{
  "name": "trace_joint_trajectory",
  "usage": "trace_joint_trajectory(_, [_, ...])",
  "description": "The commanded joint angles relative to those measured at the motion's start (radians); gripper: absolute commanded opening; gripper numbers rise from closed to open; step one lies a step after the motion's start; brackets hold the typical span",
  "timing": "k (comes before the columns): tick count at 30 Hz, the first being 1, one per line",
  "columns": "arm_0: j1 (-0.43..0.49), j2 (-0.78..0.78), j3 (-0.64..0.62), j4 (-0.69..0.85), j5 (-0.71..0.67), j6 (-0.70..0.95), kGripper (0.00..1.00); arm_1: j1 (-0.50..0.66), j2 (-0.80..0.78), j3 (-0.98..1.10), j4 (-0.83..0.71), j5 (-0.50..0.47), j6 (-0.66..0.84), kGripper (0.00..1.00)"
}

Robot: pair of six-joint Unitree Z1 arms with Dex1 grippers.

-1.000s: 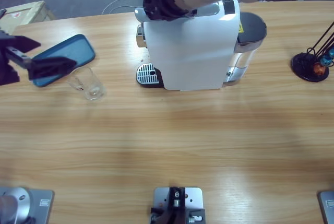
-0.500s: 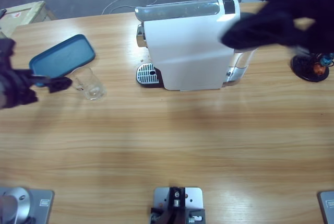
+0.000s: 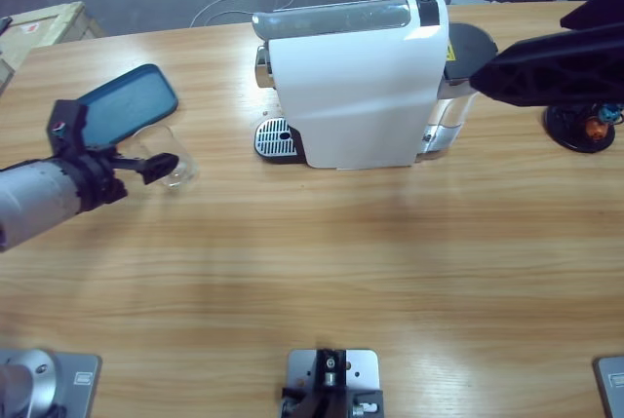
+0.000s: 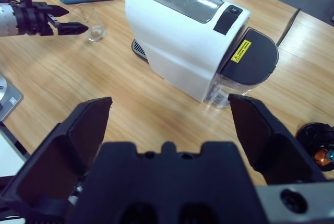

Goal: Pour coffee

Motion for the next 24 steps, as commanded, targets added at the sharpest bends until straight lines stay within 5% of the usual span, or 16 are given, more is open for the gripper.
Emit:
trace_joint_trajectory(1, [0.001,0.161,0.018,-0.118,0.030,0.012,0.984,0.013,0.053,0.018,0.012,-0.011,0.027,1.000])
trace_joint_trajectory(8, [0.006,0.231,0.018,-0.205,0.088,0.005,0.957,0.013,0.056,0.041,0.002,-0.010,0.047,1.000])
trace_joint_trajectory(14, [0.034,0.276,0.018,-0.278,0.064,0.008,0.827,0.013,0.057,0.052,0.002,-0.010,0.053,1.000])
trace_joint_trajectory(17, [0.063,0.282,0.020,-0.279,0.024,0.011,0.550,0.013,0.055,0.055,0.002,-0.011,0.057,1.000])
trace_joint_trajectory(19, [0.075,0.282,0.021,-0.277,-0.003,0.013,0.692,0.013,0.054,0.059,0.000,-0.012,0.064,1.000])
trace_joint_trajectory(20, [0.076,0.282,0.022,-0.277,-0.021,0.016,0.652,0.013,0.054,0.060,-0.002,-0.012,0.064,1.000])
trace_joint_trajectory(23, [0.084,0.256,0.042,-0.277,-0.064,0.082,0.027,0.013,0.052,0.063,-0.010,-0.014,0.064,1.000])
trace_joint_trajectory(24, [0.087,0.230,0.050,-0.277,-0.071,0.124,0.000,0.013,0.050,0.063,-0.010,-0.015,0.064,1.000])
